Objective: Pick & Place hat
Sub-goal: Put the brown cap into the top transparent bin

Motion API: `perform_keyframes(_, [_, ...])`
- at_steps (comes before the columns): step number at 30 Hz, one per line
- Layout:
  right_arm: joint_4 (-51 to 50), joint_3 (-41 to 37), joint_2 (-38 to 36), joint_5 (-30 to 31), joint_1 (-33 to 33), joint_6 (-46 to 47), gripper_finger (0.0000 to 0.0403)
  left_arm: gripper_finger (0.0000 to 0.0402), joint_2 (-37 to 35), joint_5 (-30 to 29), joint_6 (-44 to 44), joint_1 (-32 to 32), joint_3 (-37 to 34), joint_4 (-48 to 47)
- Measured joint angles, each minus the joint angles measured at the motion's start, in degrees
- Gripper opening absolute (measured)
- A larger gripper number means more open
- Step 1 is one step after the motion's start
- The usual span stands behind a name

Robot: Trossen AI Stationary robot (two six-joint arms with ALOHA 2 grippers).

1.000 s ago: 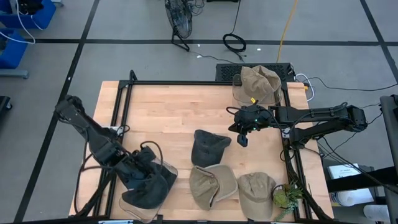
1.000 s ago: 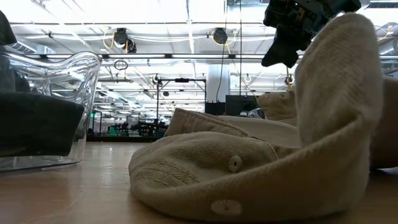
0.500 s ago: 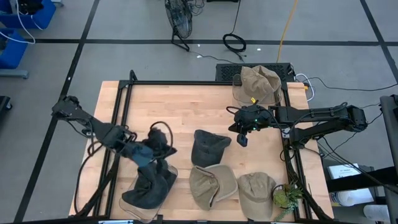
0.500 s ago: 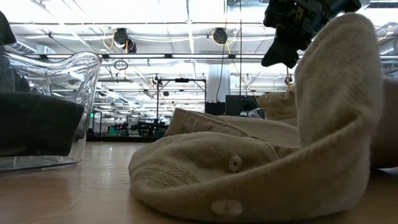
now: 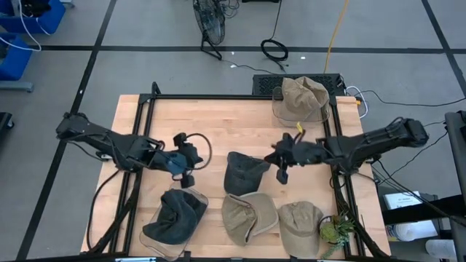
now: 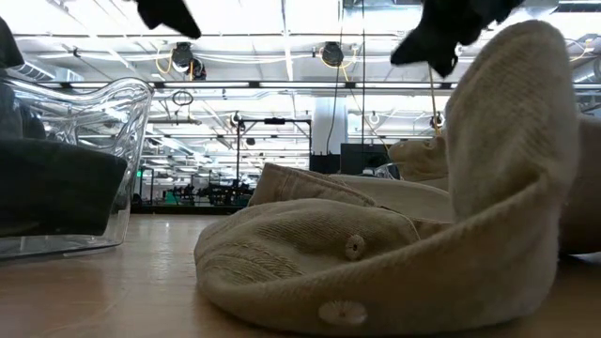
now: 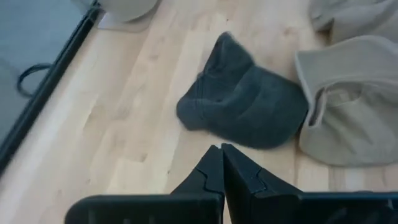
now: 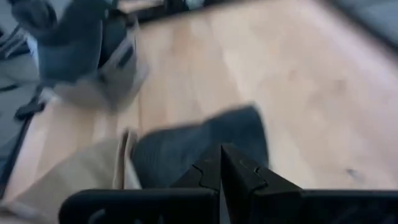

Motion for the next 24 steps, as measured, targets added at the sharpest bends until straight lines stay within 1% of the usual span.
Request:
perform_keyframes(2, [1.18,0.87,0.00,5.25,3.57,0.41,0.0000,0.0003,-4.09,2.79,0.84,0.79,-6.86,6.93])
perform_keyframes(4, [1.39,2.39,0.34,9.35,6.31,2.54,0.0000,0.0002,-8.63,6.17,0.94,1.62,-13.98,11.76])
perform_keyframes(6, [0.30,4.57,1.59,11.55,8.47,4.57,0.0000,0.0002,-13.62,8.84,0.71,2.16,-19.41,16.28])
perform_keyframes(8, [-2.17,7.48,3.78,12.85,10.43,5.76,0.0000,0.0002,-18.59,9.95,-0.33,2.29,-23.56,17.97])
perform_keyframes(10, [-5.78,12.00,7.31,14.02,11.83,7.12,0.0000,0.0002,-22.76,10.17,-1.00,2.26,-26.41,18.96])
perform_keyframes(15, [-20.74,26.35,19.61,13.46,13.47,10.94,0.0000,0.0002,-30.95,10.16,1.81,2.26,-29.04,18.98])
perform_keyframes(21, [-38.81,43.29,34.31,4.62,16.30,13.50,0.0000,0.0005,-35.30,10.18,6.05,2.26,-29.19,18.89])
perform_keyframes(24, [-48.64,50.76,40.10,3.00,18.58,15.67,0.0000,0.0002,-35.93,11.34,6.16,2.26,-29.19,17.96])
